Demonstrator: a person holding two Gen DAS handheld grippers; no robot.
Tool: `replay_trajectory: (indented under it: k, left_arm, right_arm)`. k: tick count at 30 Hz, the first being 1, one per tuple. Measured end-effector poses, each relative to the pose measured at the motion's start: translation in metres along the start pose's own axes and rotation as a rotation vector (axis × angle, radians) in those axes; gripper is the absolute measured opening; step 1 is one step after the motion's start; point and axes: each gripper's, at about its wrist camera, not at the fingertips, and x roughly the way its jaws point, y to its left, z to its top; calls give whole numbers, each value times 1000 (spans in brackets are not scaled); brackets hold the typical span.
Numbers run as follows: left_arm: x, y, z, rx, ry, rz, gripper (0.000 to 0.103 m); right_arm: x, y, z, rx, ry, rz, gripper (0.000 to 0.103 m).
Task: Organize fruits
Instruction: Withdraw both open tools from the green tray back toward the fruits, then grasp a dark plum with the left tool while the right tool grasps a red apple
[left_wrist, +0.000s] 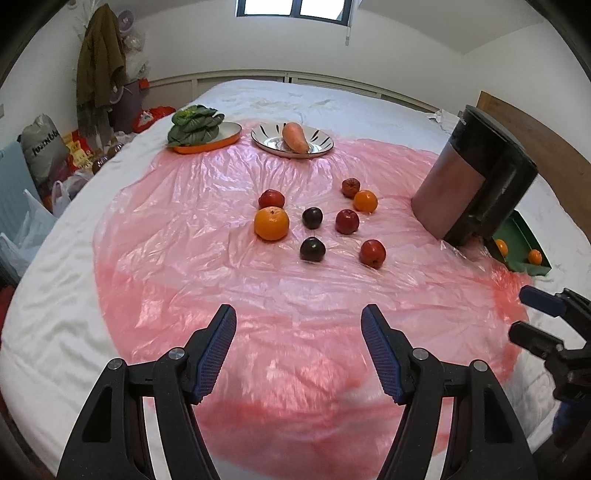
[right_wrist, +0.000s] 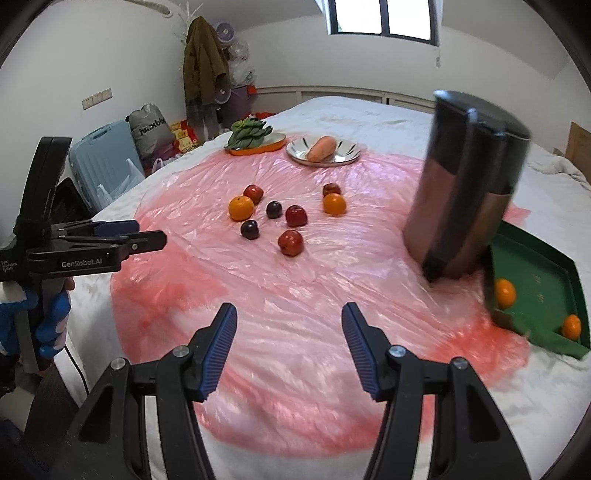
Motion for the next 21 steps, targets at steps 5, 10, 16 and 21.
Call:
replay_trajectory:
  k: [5,10,16,21]
  left_arm:
    - [23,-3,16,22,25,-24,64]
    - [60,-11,29,63,90,-56,53]
    - [101,-15,40,87,145,-70,42]
    - [120,-16,46,103,165,-69,40]
  right_arm:
    - [31,1,17,-16,22,30,76]
    - [64,-3,33,-26,47,57,67]
    - [102,-13,45,-42,87,77,59]
    - [129,-16,57,-68,110,109,57]
